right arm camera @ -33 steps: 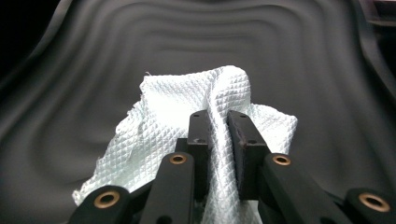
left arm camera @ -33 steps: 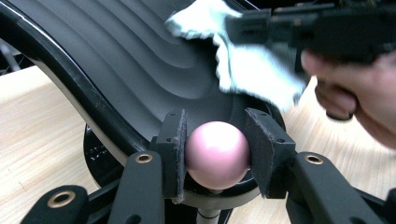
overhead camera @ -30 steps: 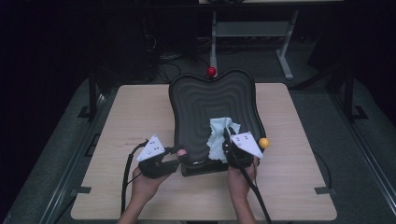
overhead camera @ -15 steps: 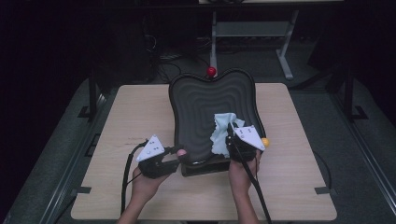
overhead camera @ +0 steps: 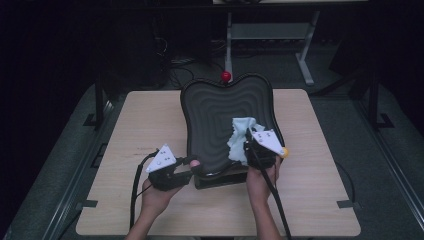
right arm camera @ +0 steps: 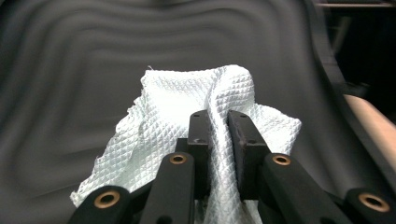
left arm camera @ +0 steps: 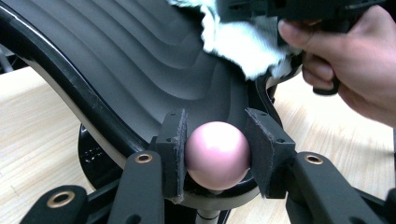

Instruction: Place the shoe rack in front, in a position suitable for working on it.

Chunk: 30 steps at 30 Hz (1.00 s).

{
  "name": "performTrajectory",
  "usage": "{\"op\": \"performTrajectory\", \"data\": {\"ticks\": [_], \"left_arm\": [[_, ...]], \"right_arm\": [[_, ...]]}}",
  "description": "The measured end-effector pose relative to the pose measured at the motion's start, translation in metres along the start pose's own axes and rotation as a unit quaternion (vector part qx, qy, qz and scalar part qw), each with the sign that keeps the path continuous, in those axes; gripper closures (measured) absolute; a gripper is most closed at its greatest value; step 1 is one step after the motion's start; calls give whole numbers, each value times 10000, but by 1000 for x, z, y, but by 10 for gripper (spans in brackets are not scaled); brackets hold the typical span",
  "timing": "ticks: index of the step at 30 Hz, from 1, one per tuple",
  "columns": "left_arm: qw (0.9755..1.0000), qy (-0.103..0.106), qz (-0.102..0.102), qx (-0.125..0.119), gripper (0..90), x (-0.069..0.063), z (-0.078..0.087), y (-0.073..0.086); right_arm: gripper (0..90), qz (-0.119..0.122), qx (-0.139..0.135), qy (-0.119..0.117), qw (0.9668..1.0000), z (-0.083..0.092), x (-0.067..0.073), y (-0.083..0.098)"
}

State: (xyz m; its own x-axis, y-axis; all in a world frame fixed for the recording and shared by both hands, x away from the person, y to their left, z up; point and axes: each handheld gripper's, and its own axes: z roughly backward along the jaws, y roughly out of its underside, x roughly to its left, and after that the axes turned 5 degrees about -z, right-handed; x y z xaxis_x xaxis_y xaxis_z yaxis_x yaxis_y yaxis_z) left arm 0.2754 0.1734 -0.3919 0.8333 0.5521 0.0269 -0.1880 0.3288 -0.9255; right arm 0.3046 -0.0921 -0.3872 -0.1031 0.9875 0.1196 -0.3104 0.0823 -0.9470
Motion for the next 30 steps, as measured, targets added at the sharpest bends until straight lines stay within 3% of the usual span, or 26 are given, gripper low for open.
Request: {"op": "performTrajectory", "data": {"ticks": [2, 3, 7, 9, 11, 14, 16, 19, 20, 22, 24, 28, 30], "left_arm": [[10000, 5, 2, 3, 600, 0, 0, 0], [10000, 6, 1, 3, 600, 0, 0, 0], [10000, 6, -3, 3, 600, 0, 0, 0], [10000, 13, -1, -5, 600, 0, 0, 0], [10000, 26, 5, -4, 600, 1, 0, 0], [10000, 44, 8, 0, 601, 1, 0, 0], [10000, 48, 6, 0, 600, 1, 0, 0], [10000, 40, 6, 1, 600, 1, 0, 0], [10000, 35, 8, 0, 601, 1, 0, 0], [10000, 37, 6, -5, 600, 0, -1, 0], [10000, 50, 4, 8, 600, 0, -1, 0], [10000, 62, 15, 9, 600, 1, -1, -1], [10000, 69, 16, 12, 600, 1, -1, -1]], "right_arm": [[796, 266, -3, -71, 9996, 0, 8, 1], [796, 255, 7, -81, 9996, 0, 5, 0], [796, -140, 15, 388, 9991, 1, -21, -4], [796, -318, 4, 485, 9983, 3, -32, -3], [797, -323, -14, 382, 9987, 4, -27, 0], [796, -19, -5, 15, 10000, 5, -7, 3], [797, 106, 28, 3, 9999, 4, -4, 2], [797, -68, 45, 306, 9995, 3, -19, -2], [798, -213, 46, 512, 9984, 3, -30, -4], [802, -476, 44, 631, 9969, 4, -42, -6], [801, -364, 62, 661, 9971, 3, -36, -5], [799, 9, 70, 316, 9995, 2, -10, -1], [799, 199, 71, 312, 9993, 1, -6, -1]]}}
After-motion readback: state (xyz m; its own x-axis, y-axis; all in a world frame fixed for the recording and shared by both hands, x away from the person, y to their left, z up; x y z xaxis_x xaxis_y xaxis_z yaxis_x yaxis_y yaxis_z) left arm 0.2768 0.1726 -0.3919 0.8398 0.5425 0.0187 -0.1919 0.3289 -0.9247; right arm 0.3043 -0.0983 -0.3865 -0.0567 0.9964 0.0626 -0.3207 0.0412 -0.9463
